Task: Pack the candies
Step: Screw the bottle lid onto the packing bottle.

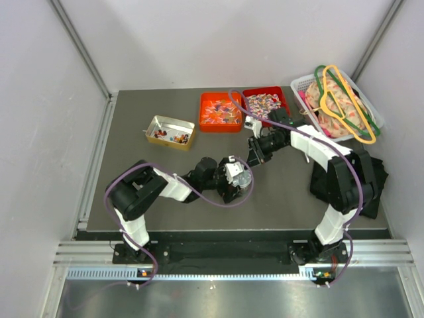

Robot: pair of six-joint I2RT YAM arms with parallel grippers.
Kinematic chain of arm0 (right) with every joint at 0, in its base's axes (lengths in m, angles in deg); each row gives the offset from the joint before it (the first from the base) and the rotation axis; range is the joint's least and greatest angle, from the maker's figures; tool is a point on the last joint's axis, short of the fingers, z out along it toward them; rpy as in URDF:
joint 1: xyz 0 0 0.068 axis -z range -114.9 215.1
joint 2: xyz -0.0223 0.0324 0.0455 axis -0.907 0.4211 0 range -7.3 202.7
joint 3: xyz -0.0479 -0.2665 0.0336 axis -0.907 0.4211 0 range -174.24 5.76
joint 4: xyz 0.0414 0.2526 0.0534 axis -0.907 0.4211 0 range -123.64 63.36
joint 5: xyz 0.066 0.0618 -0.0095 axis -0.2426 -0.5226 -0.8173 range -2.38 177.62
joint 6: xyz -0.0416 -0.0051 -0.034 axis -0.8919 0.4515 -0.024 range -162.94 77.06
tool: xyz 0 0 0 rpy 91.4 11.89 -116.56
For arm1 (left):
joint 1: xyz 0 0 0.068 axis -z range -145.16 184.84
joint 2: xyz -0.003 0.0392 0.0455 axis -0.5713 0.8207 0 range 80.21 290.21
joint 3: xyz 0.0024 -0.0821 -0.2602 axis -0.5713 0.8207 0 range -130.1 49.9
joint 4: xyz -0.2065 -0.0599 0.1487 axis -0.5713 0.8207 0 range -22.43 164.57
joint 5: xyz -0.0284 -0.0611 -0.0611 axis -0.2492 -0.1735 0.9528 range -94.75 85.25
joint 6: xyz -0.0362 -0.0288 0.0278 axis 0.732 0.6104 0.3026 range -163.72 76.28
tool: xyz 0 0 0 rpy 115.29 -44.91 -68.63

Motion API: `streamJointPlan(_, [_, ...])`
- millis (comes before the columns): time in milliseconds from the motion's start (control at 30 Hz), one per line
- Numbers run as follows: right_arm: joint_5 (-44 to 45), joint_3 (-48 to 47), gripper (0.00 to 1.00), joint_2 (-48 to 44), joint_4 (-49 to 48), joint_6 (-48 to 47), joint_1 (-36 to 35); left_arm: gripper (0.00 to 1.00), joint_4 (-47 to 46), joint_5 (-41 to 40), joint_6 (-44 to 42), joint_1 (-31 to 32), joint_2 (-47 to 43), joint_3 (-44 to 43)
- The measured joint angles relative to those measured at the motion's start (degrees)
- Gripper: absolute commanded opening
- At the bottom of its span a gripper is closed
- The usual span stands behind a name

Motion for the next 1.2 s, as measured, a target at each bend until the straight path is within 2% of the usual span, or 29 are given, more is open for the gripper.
streamJointPlan(333, [-0.85, 1.33, 0.18, -1.05, -0.04, -2.56, 0.63, 0.99, 1.84, -0.63, 0.17, 0.0, 0.0, -1.14])
streamJointPlan(567, [-1.18, 2.99, 0.19, -1.81, 3.28, -3.45, 1.09, 0.99, 2.01, -1.99, 0.76, -0.66, 0.09, -1.44])
streamJointPlan(900, [-0.96, 9.07, 0.19, -1.27, 12.66, -4.39, -1.29, 0.99, 1.77, -12.13, 3.41, -5.31, 0.94, -3.48])
streamJointPlan(1067, [0.42, 9.07, 0.2, -2.01, 12.44, -4.04, -0.37, 0.99, 1.7, -12.41, 3.41, -5.25, 0.94, -3.48])
streamJointPlan(1200, [1.27, 8.04, 0.23, -2.71, 12.22, -3.19, 3.3, 0.99, 1.75, -9.51, 2.86, -5.38, 0.94, -3.48])
